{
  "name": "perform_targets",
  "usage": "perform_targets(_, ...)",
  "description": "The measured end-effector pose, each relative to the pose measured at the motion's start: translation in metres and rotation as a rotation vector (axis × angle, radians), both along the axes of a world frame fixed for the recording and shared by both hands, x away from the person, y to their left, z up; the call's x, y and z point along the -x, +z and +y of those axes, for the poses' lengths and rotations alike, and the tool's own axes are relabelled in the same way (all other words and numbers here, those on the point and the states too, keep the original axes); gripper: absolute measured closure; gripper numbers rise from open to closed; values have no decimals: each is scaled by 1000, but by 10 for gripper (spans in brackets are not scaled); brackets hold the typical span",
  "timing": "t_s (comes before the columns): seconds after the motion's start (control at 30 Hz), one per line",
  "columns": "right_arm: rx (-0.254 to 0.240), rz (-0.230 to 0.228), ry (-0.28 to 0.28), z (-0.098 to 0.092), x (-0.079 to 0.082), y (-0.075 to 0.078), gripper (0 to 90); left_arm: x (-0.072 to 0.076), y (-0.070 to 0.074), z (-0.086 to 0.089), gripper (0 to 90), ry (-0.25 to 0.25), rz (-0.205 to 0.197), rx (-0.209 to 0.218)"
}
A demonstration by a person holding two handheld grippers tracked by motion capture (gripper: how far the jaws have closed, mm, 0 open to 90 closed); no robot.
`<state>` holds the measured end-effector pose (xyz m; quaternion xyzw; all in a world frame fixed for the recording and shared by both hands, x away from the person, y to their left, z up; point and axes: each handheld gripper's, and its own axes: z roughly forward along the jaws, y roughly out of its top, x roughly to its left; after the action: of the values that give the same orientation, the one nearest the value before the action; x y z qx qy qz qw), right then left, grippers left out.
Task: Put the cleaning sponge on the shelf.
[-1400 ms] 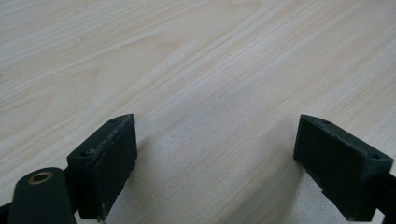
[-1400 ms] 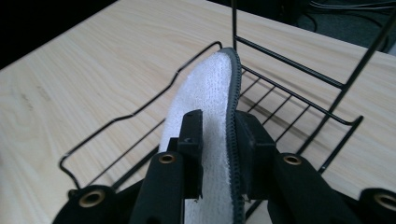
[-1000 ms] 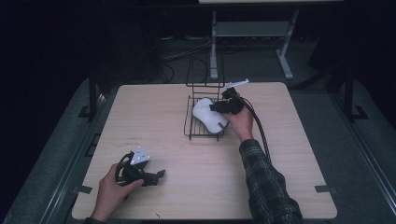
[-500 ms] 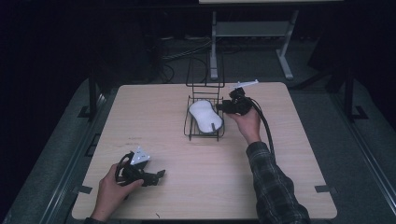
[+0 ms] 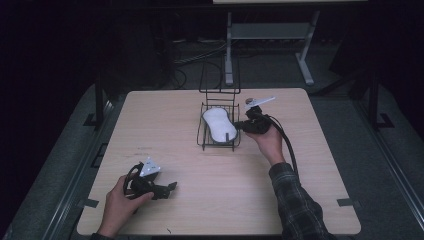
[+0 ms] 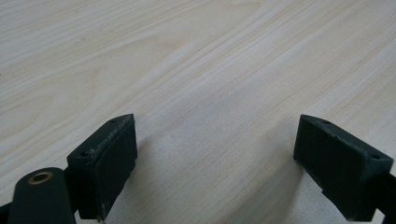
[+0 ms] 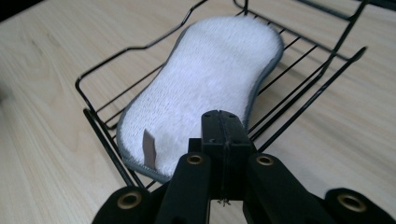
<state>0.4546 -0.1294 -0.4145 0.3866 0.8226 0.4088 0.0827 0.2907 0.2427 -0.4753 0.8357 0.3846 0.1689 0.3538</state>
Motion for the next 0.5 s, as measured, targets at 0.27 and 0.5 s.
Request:
perform_targets(0.27, 38, 22, 46, 16, 3, -10, 897, 0, 0, 0, 126, 0, 0, 2)
perform_targets(0.5, 31, 18, 70, 25, 5, -13, 897, 0, 0, 0, 126, 0, 0, 2)
